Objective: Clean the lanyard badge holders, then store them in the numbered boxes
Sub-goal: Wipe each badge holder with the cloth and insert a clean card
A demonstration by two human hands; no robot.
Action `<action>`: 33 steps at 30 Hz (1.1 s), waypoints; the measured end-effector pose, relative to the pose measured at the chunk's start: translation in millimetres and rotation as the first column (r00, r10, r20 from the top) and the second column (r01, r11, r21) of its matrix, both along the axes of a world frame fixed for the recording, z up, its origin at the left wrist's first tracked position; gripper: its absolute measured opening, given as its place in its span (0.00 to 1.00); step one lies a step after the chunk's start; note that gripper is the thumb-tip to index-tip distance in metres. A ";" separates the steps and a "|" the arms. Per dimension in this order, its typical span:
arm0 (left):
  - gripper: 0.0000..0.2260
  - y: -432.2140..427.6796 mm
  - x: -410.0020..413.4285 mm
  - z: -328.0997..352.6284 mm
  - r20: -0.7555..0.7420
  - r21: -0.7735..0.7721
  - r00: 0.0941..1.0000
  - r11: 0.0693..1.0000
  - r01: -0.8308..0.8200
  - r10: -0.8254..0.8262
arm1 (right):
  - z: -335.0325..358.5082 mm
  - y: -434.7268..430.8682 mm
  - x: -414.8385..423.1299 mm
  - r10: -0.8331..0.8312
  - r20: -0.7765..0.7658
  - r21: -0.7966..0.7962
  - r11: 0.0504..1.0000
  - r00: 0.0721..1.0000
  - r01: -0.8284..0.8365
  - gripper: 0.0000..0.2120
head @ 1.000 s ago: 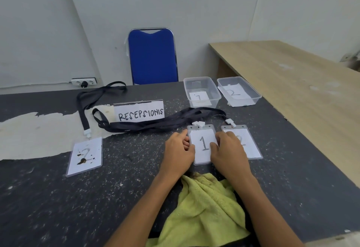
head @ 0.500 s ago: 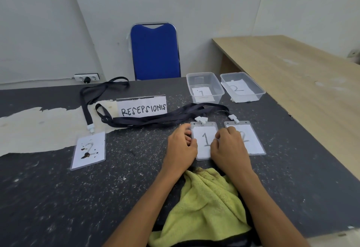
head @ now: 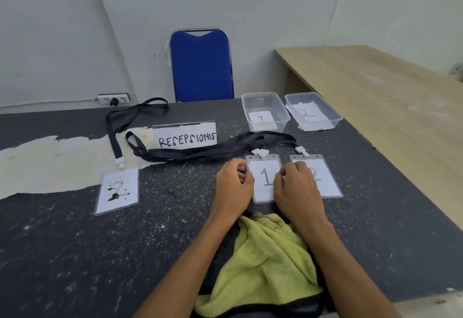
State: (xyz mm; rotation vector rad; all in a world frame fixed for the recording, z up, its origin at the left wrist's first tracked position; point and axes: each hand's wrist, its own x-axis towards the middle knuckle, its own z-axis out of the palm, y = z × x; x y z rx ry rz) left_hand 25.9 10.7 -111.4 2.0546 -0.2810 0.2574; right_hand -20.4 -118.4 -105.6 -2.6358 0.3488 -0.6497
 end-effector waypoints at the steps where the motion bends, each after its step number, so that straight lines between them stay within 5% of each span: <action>1: 0.09 0.8 0.4 1.2 -0.012 -0.009 1.000 1.000 -0.015 0.014 | 0.0 0.4 -0.5 -0.006 -0.003 -0.018 1.000 1.000 0.006 0.08; 9: 0.11 32.1 -10.5 28.7 -0.194 -0.080 0.981 0.997 -0.004 -0.012 | 23.9 9.6 -0.3 0.111 0.063 -0.192 0.977 0.992 -0.097 0.05; 17: 0.13 148.3 -21.6 57.4 -0.195 -0.105 0.961 0.970 -0.221 0.198 | 68.7 92.7 16.2 0.398 -0.134 0.105 0.916 0.908 -0.386 0.08; 21: 0.15 214.9 -15.9 47.3 -0.216 -0.006 0.872 0.892 -0.451 0.440 | 64.3 155.6 30.5 0.505 -0.248 0.254 0.857 0.827 -0.447 0.11; 25: 0.15 254.9 -13.6 26.5 -0.238 0.275 0.775 0.806 -0.524 0.585 | 42.5 199.9 44.6 0.513 -0.341 0.327 0.850 0.788 -0.412 0.13; 33: 0.16 251.4 -8.2 3.7 -0.080 0.411 0.817 0.765 -0.495 0.571 | 21.8 231.3 53.7 0.377 -0.333 0.254 0.919 0.864 -0.303 0.12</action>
